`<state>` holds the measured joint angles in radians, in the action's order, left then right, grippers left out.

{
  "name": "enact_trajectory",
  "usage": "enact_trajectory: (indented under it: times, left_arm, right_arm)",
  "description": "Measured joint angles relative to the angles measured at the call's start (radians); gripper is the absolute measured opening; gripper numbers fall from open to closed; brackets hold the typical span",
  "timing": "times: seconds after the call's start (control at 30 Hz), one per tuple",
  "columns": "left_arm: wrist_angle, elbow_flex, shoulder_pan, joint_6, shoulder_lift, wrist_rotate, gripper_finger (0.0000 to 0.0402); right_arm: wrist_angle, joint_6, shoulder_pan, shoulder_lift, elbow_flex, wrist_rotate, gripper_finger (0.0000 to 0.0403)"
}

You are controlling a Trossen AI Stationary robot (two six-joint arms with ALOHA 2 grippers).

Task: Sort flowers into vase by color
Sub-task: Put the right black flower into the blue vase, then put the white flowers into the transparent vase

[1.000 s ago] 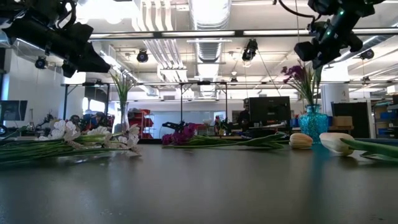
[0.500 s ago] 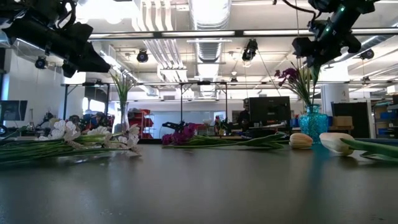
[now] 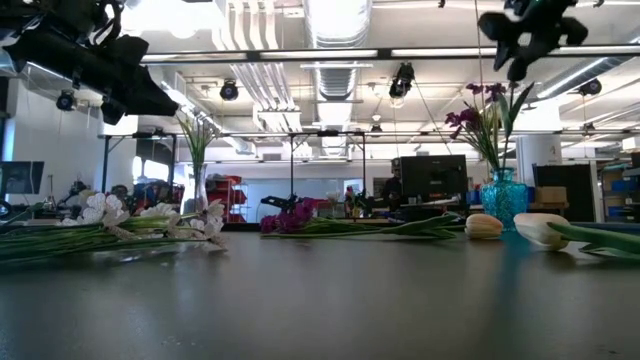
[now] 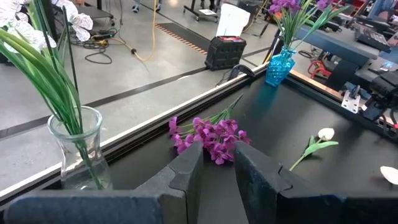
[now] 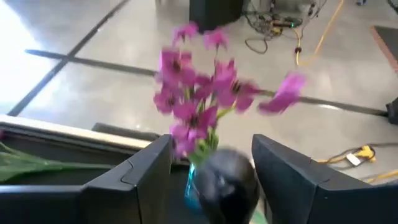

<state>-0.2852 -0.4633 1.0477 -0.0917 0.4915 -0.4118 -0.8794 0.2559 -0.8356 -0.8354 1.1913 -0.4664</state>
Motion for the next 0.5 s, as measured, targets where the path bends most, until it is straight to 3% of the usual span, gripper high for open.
enact_trajectory:
  times: [0.33,0.5]
  left_arm:
    - [-0.002,0.0,-0.033,-0.014,0.0,-0.024,0.0071]
    - [-0.046,-0.008,-0.165,-0.048,0.009,-0.011,0.0022]
  right_arm:
    - [-0.007,-0.1,0.0,0.0,0.22,0.032,0.0207]
    - [-0.008,-0.118,0.0,0.0,0.281,0.114,0.016]
